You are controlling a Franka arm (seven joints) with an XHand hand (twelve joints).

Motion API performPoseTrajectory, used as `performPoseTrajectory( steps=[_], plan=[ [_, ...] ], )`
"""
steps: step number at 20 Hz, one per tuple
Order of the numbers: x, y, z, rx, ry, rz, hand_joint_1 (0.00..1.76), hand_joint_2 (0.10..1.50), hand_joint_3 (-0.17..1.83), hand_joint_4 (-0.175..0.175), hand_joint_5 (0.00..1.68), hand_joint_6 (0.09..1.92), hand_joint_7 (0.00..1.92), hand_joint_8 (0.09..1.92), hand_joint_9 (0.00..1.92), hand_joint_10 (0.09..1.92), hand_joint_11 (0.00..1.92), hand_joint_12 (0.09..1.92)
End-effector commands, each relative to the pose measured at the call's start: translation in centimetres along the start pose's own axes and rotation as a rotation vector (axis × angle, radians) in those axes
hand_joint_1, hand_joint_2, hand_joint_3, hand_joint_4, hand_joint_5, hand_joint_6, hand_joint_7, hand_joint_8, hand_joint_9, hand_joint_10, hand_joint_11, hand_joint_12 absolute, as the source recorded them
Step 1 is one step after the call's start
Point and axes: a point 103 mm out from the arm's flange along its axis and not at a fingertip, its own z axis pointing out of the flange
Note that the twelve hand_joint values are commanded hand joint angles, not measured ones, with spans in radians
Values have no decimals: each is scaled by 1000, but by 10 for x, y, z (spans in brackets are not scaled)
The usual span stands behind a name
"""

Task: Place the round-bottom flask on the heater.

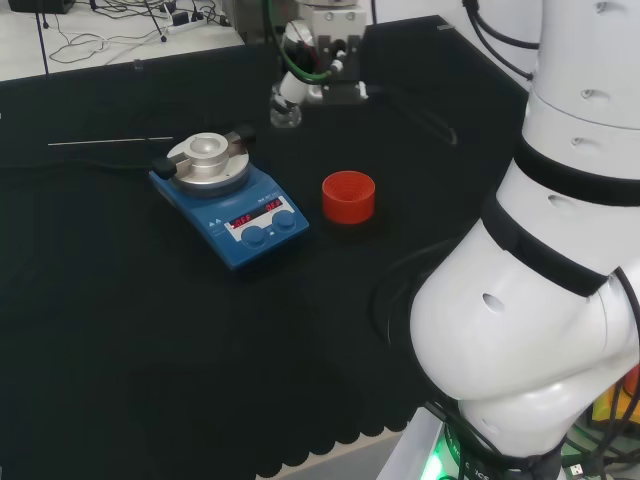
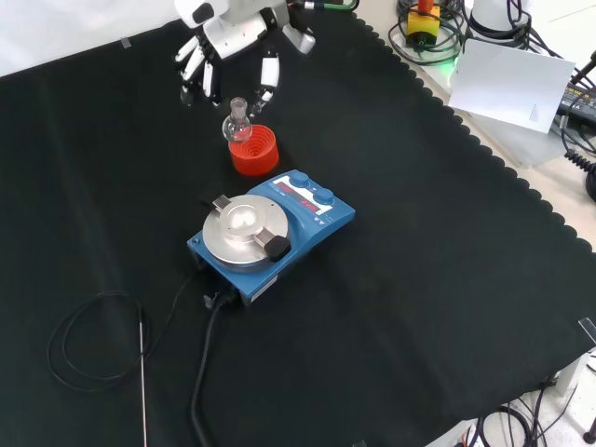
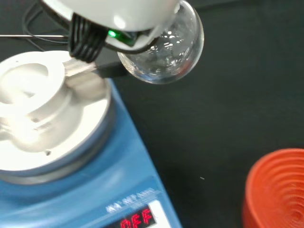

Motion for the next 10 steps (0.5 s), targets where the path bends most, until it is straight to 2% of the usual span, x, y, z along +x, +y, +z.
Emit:
performPoseTrajectory(
  steps=[1,10],
  plan=[
    [66,13,4,26,-31,-77,1116,613,881,77,1143,1013,417,631,589,574,248,1357],
    [110,25,6,29,-44,-129,1117,611,883,73,1144,1014,415,633,587,575,251,1358]
  ],
)
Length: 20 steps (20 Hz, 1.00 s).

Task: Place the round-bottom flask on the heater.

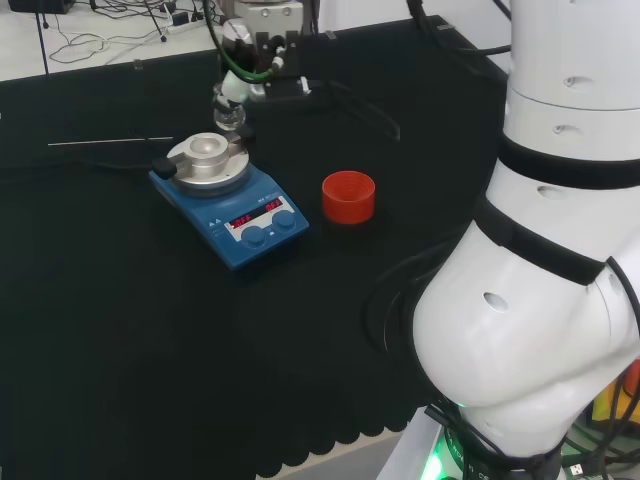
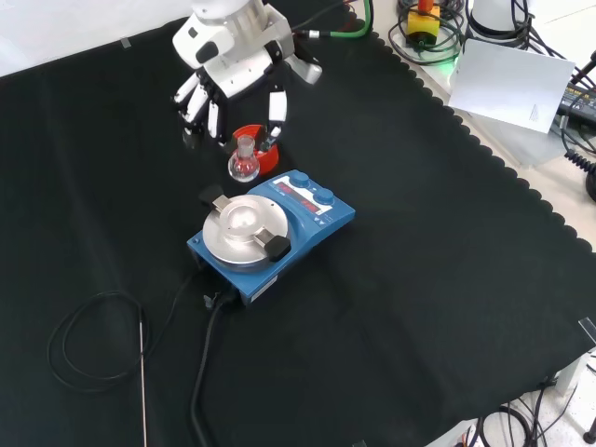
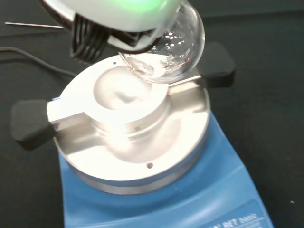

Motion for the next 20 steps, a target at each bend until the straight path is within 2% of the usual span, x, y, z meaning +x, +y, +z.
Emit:
performPoseTrajectory(
  steps=[1,9,20],
  plan=[
    [33,8,5,17,-17,-36,1117,611,884,73,1144,1014,414,633,587,576,252,1358],
    [51,21,18,31,-42,-52,1118,610,886,69,1144,1014,412,634,583,576,256,1358],
    [43,35,31,51,-71,-33,1120,607,888,64,1146,1012,407,635,580,577,260,1357]
  ],
)
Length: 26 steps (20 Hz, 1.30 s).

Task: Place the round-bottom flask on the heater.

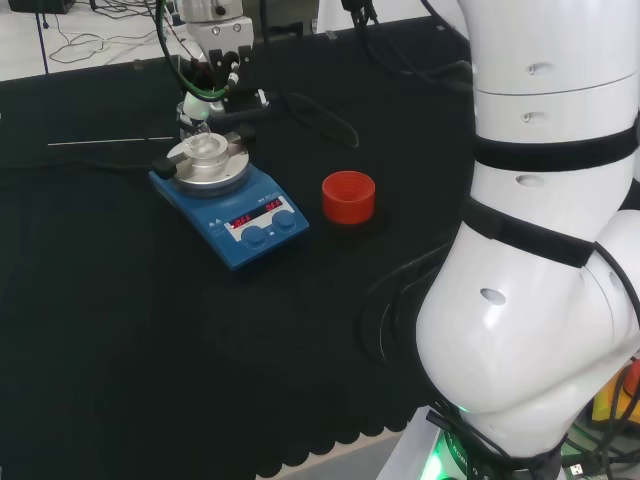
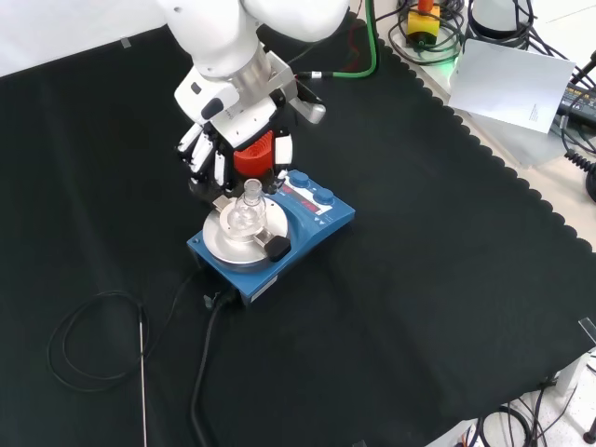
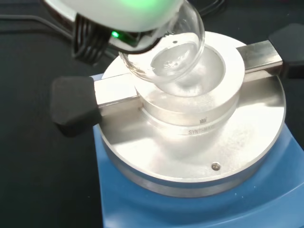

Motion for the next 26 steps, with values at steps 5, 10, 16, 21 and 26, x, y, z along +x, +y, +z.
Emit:
performPoseTrajectory(
  steps=[5,10,16,21,26],
  plan=[
    [-13,11,8,19,-6,16,1120,606,890,62,1147,1012,407,636,579,577,262,1357],
    [-4,17,15,43,-12,17,1121,606,891,60,1148,1011,406,636,578,578,263,1357],
    [-19,18,22,53,20,20,1094,707,704,111,1115,964,359,655,543,602,245,1364],
    [-33,20,18,82,31,25,1060,808,532,162,1069,964,328,673,512,629,232,1369],
    [-34,19,18,89,43,29,942,671,707,-67,802,826,265,675,458,651,204,1373]
  ],
)
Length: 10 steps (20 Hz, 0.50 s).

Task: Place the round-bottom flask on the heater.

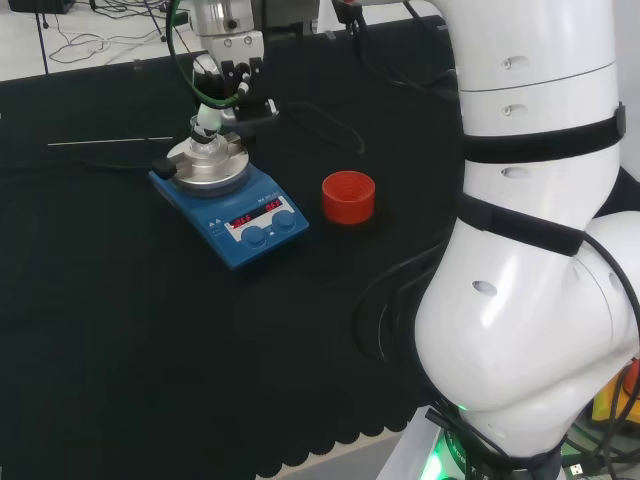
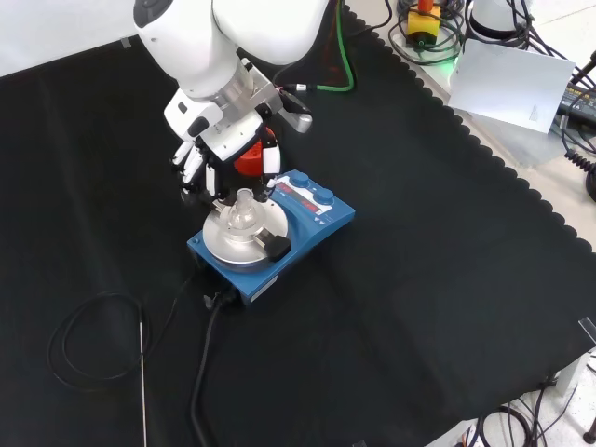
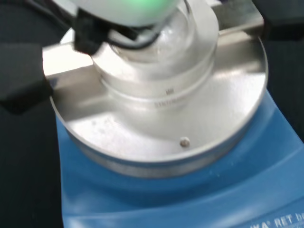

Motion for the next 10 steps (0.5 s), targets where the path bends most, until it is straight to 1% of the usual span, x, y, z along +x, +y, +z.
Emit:
performPoseTrajectory(
  steps=[1,3,5,6,7,8,10],
  plan=[
    [-12,2,-10,12,29,11,935,659,720,-67,746,815,254,675,449,653,199,1374],
    [-15,0,-11,15,37,7,928,648,731,-65,680,801,241,675,440,656,192,1376],
    [-17,-3,-12,9,43,6,895,622,716,-48,474,603,203,676,412,669,166,1390],
    [-19,-5,-14,7,43,8,877,613,703,-42,418,498,188,678,401,678,155,1396],
    [-20,-7,-15,4,44,10,860,608,687,-37,392,409,177,679,392,685,145,1400],
    [-22,-9,-17,4,42,11,846,604,676,-34,378,351,167,678,385,689,137,1402],
    [-20,-15,-20,0,39,18,829,605,652,-30,382,259,156,675,375,694,125,1404]
  ],
)
